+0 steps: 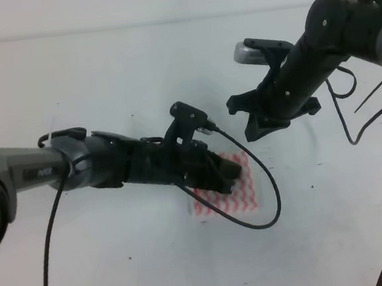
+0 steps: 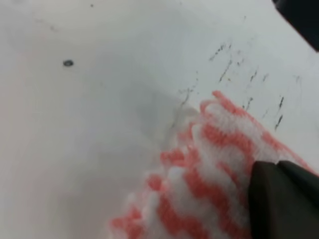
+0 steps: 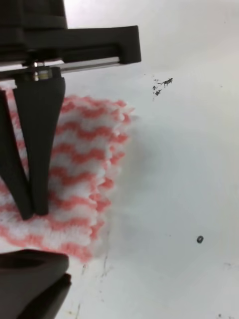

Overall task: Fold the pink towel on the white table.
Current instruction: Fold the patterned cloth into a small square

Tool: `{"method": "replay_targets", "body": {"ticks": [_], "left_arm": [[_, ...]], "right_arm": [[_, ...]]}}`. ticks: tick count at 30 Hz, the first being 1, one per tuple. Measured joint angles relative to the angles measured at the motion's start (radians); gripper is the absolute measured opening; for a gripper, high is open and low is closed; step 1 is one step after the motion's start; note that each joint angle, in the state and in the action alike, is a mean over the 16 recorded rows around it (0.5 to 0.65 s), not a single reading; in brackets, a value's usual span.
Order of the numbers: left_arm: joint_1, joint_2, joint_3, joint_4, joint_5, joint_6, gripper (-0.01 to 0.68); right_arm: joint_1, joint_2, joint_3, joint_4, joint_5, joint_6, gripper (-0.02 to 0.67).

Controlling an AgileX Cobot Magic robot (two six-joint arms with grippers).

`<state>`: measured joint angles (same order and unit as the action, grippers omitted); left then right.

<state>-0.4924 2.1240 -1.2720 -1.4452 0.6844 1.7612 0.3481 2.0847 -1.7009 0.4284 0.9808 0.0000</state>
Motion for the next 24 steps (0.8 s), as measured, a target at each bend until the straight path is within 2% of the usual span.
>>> {"method": "replay_targets", "body": {"ticks": [7, 13, 24], "left_arm": [[-0.002, -0.043, -0.015, 0.047, -0.02, -0.029, -0.005], [-0.002, -0.14, 0.012, 0.092, -0.117, -0.088, -0.004], [-0.003, -0.481, 0.222, 0.049, -0.381, -0.138, -0.004]], "right_arm": [[0.0, -0.002, 0.0, 0.001, 0.006, 0.0, -0.018], [0.0, -0.033, 0.001, -0.009, 0.016, -0.002, -0.018], [0.001, -0.224, 0.053, -0.048, -0.015, -0.012, -0.018]]}}
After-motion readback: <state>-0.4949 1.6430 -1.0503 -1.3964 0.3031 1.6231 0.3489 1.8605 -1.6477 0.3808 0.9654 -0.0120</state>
